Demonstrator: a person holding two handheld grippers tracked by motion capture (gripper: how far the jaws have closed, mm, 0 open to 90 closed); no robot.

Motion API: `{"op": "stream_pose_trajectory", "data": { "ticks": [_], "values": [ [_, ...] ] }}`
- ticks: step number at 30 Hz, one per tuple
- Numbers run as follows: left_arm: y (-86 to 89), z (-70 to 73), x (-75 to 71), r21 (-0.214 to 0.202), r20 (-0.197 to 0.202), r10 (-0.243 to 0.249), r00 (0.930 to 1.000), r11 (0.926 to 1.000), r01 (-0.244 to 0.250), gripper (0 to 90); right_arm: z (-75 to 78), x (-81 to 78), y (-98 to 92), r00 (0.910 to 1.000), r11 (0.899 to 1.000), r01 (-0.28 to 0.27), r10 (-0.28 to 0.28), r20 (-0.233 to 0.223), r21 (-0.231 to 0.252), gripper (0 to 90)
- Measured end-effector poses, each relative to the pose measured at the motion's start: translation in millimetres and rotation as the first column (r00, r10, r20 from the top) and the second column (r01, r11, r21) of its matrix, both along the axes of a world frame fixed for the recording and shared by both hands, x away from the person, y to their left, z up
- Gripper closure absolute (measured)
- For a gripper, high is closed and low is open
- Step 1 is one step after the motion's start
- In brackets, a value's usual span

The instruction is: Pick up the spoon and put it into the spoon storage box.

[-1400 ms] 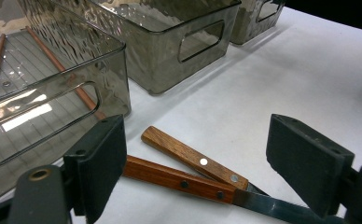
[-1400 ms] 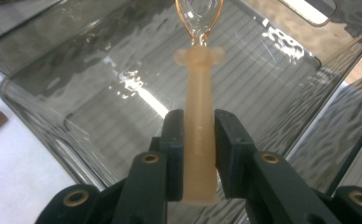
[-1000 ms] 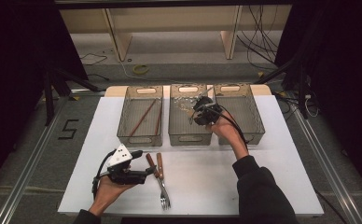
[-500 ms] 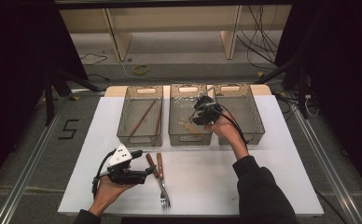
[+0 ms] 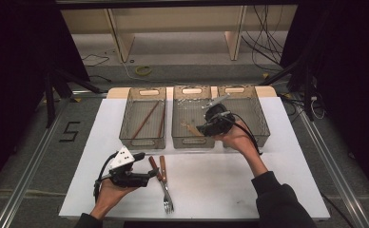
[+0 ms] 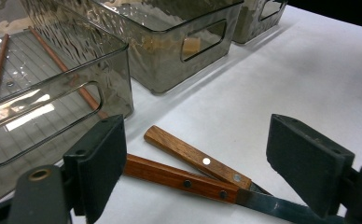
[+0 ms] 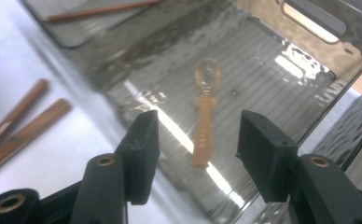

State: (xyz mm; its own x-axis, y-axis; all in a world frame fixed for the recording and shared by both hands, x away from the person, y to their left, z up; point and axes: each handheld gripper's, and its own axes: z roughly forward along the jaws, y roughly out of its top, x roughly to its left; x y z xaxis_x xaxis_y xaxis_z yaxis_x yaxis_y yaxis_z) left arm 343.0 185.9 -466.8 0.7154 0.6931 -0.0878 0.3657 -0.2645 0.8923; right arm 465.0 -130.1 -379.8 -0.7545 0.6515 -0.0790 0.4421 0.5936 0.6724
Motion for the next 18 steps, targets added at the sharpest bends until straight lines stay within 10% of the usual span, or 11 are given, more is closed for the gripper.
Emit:
{"op": "stream_pose_trajectory", "data": {
  "ticks": [18],
  "values": [
    [-0.2,11.1,20.4,0.044,-0.052,0.007,0.9986,0.9990,-0.005,27.7,-18.2,-85.6,-42.6,0.9944,0.987,-0.104,0.106,-0.010,0.122,40.7]
  ]
}}
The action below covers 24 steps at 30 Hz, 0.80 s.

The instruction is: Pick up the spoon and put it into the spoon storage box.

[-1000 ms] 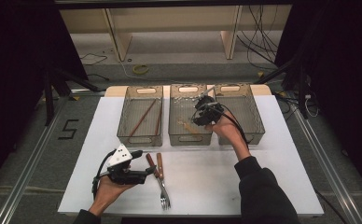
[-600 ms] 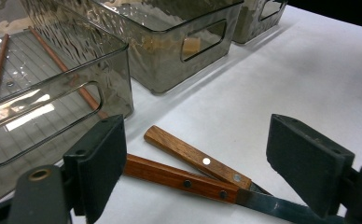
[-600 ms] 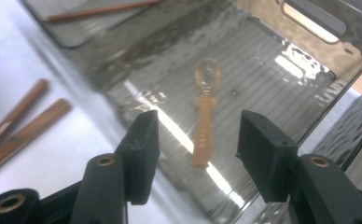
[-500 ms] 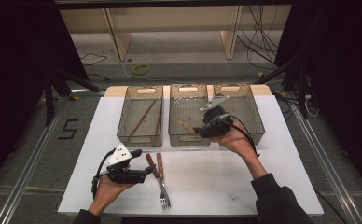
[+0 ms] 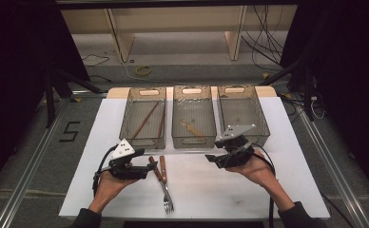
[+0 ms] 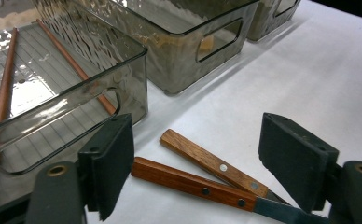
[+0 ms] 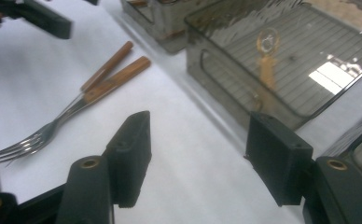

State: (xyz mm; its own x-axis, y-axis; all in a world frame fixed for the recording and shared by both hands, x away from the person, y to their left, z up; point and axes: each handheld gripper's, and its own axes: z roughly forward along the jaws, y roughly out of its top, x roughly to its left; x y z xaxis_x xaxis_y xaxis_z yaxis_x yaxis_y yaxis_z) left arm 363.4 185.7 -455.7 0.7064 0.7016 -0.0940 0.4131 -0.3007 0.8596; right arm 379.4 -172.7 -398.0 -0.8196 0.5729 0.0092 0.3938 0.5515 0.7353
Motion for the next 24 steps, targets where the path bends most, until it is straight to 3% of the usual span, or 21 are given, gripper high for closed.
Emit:
{"op": "stream_pose_trajectory", "data": {
  "ticks": [6,16,24],
  "values": [
    [-3.8,-0.9,8.7,0.023,-0.035,-0.002,0.9994,0.9997,0.003,36.7,-10.2,-15.8,-7.2,1.0000,1.000,-0.005,0.005,-0.004,0.026,39.5],
    [-16.5,-2.5,22.3,0.101,-0.077,-0.038,0.9963,0.9938,0.045,53.7,-24.2,-29.7,-16.2,0.9998,0.999,-0.001,0.002,-0.020,0.041,38.5],
    [-30.1,-9.5,35.9,0.178,-0.122,-0.030,0.9921,0.9827,0.052,68.5,-30.7,-39.1,-24.3,0.9997,0.998,0.006,-0.005,-0.025,0.056,37.4]
  ]
}}
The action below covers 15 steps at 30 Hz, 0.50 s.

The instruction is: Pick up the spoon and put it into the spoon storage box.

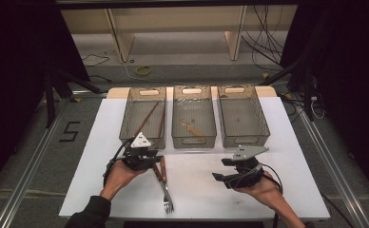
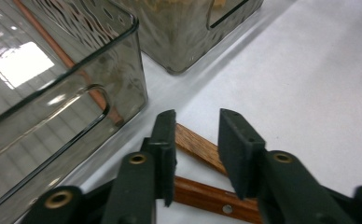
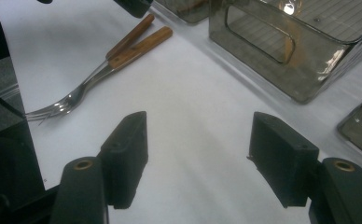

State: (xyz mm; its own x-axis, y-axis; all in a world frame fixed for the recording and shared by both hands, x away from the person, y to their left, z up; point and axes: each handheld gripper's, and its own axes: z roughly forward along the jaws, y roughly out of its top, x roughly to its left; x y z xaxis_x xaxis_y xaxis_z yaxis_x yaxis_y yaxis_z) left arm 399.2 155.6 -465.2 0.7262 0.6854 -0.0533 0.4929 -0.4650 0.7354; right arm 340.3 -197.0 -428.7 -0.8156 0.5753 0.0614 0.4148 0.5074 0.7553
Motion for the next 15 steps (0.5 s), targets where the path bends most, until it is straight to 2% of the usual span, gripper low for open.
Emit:
{"op": "stream_pose_trajectory", "data": {
  "ticks": [3,6,11,15],
  "values": [
    [-2.8,-3.8,5.8,0.048,-0.011,0.017,0.9998,0.9987,-0.017,72.9,-2.2,-3.9,-1.6,1.0000,1.000,-0.002,0.002,-0.003,0.002,37.3],
    [-3.8,-5.4,10.2,0.045,-0.021,0.010,0.9997,0.9990,-0.009,76.7,-5.3,-5.9,-2.5,0.9999,1.000,-0.005,0.005,-0.013,0.002,37.1],
    [-12.7,-6.5,15.0,0.057,-0.020,-0.029,0.9994,0.9980,0.030,81.2,-8.7,-7.2,-3.2,0.9997,1.000,-0.007,0.007,-0.023,-0.004,37.1],
    [-23.6,-8.0,18.7,0.079,-0.034,-0.078,0.9964,0.9936,0.080,83.6,-9.7,-10.0,-4.5,0.9996,1.000,-0.011,0.011,-0.027,-0.003,37.1]
  ]
}}
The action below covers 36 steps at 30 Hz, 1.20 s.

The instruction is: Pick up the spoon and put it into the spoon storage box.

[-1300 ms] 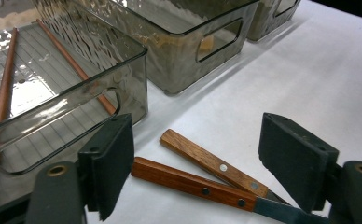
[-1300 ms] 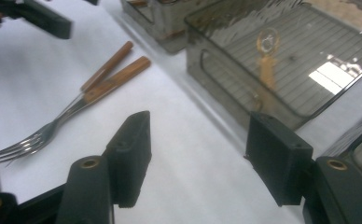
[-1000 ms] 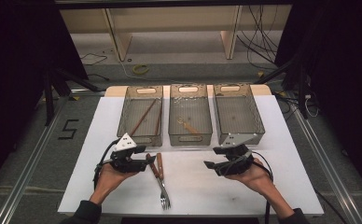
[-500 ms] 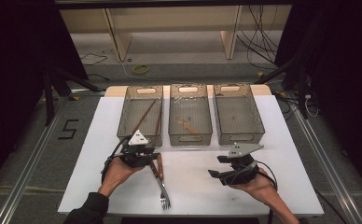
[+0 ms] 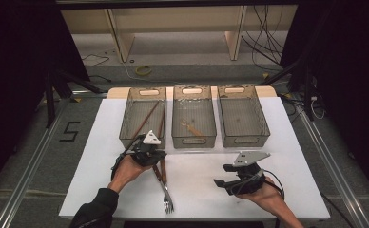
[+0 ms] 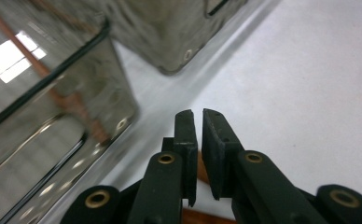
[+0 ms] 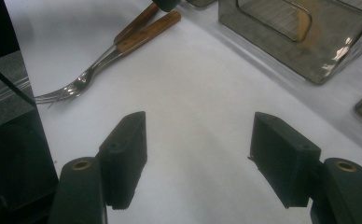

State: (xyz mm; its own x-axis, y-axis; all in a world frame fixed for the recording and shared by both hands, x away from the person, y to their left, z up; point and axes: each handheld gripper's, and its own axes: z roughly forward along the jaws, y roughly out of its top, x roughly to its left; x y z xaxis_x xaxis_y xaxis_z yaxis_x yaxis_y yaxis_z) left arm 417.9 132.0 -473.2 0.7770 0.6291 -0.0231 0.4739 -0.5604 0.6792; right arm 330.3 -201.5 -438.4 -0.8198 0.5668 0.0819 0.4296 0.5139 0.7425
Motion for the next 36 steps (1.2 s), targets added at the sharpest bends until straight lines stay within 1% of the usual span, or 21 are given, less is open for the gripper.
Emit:
{"op": "stream_pose_trajectory", "data": {
  "ticks": [1,2,4,5,8,12,17,21,29,32,36],
  "values": [
    [-2.5,-1.3,0.7,0.005,-0.007,-0.011,0.9999,0.9999,0.011,83.7,-0.4,-0.4,-0.4,1.0000,1.000,-0.001,0.001,-0.002,0.002,37.1],
    [-4.2,-2.5,1.3,0.018,-0.008,-0.014,0.9999,0.9997,0.014,83.9,-0.9,-0.5,-0.7,1.0000,1.000,-0.003,0.003,-0.004,0.001,37.1],
    [-5.5,-4.6,2.9,0.023,-0.022,-0.016,0.9996,0.9996,0.017,84.2,-1.4,-1.0,-1.4,1.0000,1.000,0.000,0.000,-0.008,0.003,37.0],
    [-5.8,-5.5,3.6,0.030,-0.022,-0.018,0.9996,0.9994,0.019,84.4,-1.4,-1.3,-1.9,1.0000,1.000,-0.001,0.001,-0.008,0.004,37.1],
    [-5.7,-7.1,6.1,0.023,-0.032,-0.021,0.9993,0.9995,0.021,85.0,-1.8,-2.2,-2.7,0.9999,1.000,0.000,0.000,-0.011,0.005,37.0],
    [-7.4,-7.7,6.6,0.032,-0.037,-0.036,0.9987,0.9988,0.037,85.3,-3.5,-2.3,-1.7,0.9999,1.000,-0.005,0.005,-0.016,0.001,37.1],
    [-9.0,-8.2,6.8,0.038,-0.043,-0.038,0.9983,0.9985,0.040,86.0,-5.1,-2.1,-1.4,0.9997,1.000,-0.008,0.008,-0.022,-0.003,37.1],
    [-10.0,-9.1,7.1,0.034,-0.046,-0.038,0.9982,0.9986,0.040,86.2,-4.3,-2.2,-2.3,0.9998,1.000,-0.005,0.005,-0.020,-0.001,37.1],
    [-9.1,-12.3,8.1,0.053,-0.059,-0.045,0.9973,0.9974,0.048,86.1,-4.1,-2.1,-2.8,0.9998,1.000,-0.006,0.006,-0.019,0.000,37.2],
    [-8.2,-12.2,8.3,0.048,-0.065,-0.042,0.9970,0.9978,0.045,86.2,-3.7,-2.1,-3.3,0.9998,1.000,-0.006,0.006,-0.018,0.003,37.2],
    [-7.0,-11.9,8.6,0.053,-0.066,-0.043,0.9969,0.9975,0.047,86.1,-3.8,-1.5,-3.9,0.9998,1.000,-0.003,0.003,-0.020,0.003,37.2]
  ]
}}
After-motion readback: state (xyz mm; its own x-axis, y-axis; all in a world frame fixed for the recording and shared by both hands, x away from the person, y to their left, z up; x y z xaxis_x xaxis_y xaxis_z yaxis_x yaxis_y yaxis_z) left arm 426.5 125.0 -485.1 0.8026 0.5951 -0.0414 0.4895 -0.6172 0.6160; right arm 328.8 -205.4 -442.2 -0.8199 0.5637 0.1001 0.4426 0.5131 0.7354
